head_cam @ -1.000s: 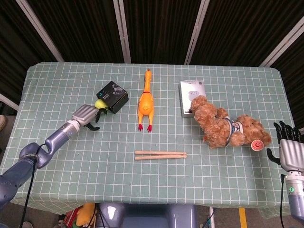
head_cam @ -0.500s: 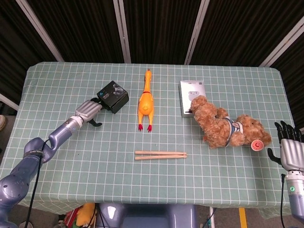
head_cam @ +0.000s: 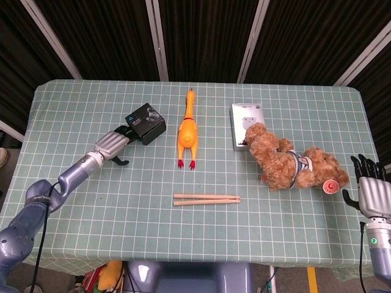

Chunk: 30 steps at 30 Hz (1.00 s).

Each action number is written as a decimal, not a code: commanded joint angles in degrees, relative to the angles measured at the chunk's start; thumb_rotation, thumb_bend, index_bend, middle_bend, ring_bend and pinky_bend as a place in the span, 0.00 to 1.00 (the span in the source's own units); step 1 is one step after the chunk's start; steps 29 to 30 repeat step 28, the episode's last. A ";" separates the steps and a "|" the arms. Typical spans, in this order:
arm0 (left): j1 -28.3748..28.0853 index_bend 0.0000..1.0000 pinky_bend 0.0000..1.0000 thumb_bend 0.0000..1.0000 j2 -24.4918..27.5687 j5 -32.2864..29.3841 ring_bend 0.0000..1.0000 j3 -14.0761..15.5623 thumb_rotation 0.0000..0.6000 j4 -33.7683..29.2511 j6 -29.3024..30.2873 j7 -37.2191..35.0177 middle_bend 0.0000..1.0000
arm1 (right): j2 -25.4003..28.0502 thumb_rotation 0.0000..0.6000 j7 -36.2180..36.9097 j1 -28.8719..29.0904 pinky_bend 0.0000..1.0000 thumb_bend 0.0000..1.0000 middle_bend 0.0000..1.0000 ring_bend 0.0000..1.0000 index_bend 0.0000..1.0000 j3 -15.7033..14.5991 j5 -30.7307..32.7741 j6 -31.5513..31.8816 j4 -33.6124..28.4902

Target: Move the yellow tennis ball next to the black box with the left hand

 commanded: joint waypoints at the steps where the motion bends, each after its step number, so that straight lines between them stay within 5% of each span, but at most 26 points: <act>1: 2.08 0.15 0.00 0.18 3.19 -0.32 0.00 0.16 1.00 -4.28 3.20 2.35 0.10 | -0.07 1.00 -0.32 -0.28 0.00 0.40 0.00 0.00 0.00 -0.41 -0.35 0.33 -0.23; 10: 12.47 0.09 0.00 0.09 17.18 -3.51 0.00 -1.41 1.00 -27.19 19.47 15.30 0.08 | 0.60 1.00 0.18 -0.74 0.00 0.40 0.00 0.00 0.00 -1.49 -3.01 1.46 -2.06; 21: 31.93 0.00 0.00 0.02 28.27 -20.25 0.00 -4.41 1.00 -57.77 37.12 50.38 0.00 | 0.95 1.00 0.49 -1.63 0.00 0.40 0.00 0.00 0.00 -2.48 -6.37 4.22 -3.54; 30: 35.20 0.00 0.00 0.02 31.04 -20.75 0.00 -3.81 1.00 -65.24 39.32 54.85 0.00 | 0.83 1.00 1.14 -2.24 0.00 0.40 0.00 0.00 0.00 -3.24 -9.35 6.45 -4.40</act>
